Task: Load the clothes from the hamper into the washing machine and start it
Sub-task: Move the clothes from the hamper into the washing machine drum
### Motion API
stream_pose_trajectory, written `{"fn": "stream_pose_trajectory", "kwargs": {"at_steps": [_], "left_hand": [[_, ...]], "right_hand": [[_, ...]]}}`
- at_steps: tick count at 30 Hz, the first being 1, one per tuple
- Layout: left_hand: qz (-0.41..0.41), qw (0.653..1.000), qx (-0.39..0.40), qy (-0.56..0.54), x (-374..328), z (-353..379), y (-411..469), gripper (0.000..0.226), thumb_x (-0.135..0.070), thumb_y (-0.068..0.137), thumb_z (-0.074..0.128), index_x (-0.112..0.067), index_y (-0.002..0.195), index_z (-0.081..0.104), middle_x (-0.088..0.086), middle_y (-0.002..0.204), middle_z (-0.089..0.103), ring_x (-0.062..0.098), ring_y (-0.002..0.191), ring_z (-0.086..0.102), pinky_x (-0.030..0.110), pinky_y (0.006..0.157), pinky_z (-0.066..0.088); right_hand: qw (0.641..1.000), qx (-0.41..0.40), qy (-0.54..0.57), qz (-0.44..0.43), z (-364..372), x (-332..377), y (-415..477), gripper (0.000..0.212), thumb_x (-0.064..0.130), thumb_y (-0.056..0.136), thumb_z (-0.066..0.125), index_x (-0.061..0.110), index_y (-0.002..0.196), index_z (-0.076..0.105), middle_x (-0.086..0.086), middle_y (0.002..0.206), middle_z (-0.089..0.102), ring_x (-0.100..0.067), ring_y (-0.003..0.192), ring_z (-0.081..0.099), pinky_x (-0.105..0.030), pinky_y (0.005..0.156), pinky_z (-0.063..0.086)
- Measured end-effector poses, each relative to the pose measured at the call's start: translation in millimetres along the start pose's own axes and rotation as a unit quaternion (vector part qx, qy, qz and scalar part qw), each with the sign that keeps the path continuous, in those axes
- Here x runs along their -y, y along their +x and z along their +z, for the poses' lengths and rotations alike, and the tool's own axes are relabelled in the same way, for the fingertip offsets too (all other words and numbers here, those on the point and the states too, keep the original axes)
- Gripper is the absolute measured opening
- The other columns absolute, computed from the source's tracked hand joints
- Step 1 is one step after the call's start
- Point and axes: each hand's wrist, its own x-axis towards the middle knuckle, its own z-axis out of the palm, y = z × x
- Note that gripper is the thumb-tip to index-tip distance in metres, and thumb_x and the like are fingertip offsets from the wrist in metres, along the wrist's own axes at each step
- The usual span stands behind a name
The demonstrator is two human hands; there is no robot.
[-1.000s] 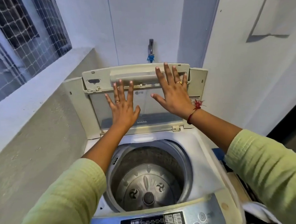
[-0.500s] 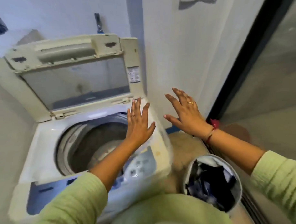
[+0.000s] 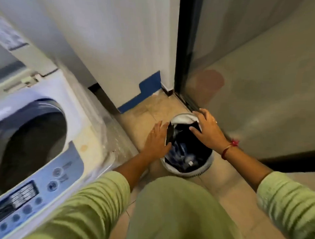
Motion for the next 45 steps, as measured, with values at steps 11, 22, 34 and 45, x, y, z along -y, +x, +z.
{"fn": "stream_pose_trajectory", "kwargs": {"at_steps": [11,22,34,45], "left_hand": [[-0.074,0.967,0.241,0.021,87.1,246.3,124.5,0.109,-0.040,0.076,0.074,-0.019,0.152,-0.001,0.013,0.155,0.014,0.035,0.140,0.027,0.046,0.108,0.035],[-0.044,0.987,0.130,-0.086,55.9,223.0,109.2,0.032,-0.016,0.094,0.050,-0.008,0.124,0.057,0.017,0.132,0.044,0.034,0.120,0.045,0.040,0.106,0.037],[-0.079,0.761,-0.015,-0.644,-77.8,-46.0,-2.4,0.026,-0.004,0.099,0.034,0.001,0.107,0.058,0.003,0.092,0.068,0.015,0.084,0.065,0.026,0.078,0.051],[-0.071,0.709,-0.209,-0.669,-60.4,-157.1,-90.0,0.061,-0.052,0.080,0.059,-0.010,0.124,0.053,0.009,0.122,0.061,0.020,0.111,0.060,0.036,0.100,0.046]], "right_hand": [[0.969,0.209,0.027,0.130,250.2,-161.6,17.5,0.104,0.050,0.069,0.075,0.030,0.149,0.012,-0.004,0.158,-0.006,-0.037,0.140,0.019,-0.051,0.106,0.038],[0.965,0.179,0.103,0.162,255.3,-138.3,-4.9,0.115,0.031,0.070,0.080,0.028,0.149,-0.004,-0.008,0.158,-0.009,-0.034,0.143,0.017,-0.048,0.108,0.035],[0.952,0.087,0.241,0.168,82.9,-42.4,-36.4,0.124,0.031,0.059,0.087,0.022,0.150,0.003,-0.006,0.159,0.003,-0.024,0.146,0.007,-0.048,0.116,0.021],[0.748,-0.116,0.644,0.106,-97.3,124.6,-10.5,0.029,0.004,0.098,0.035,0.016,0.077,0.050,0.003,0.068,0.055,0.001,0.054,0.055,-0.020,0.065,0.046]]}}
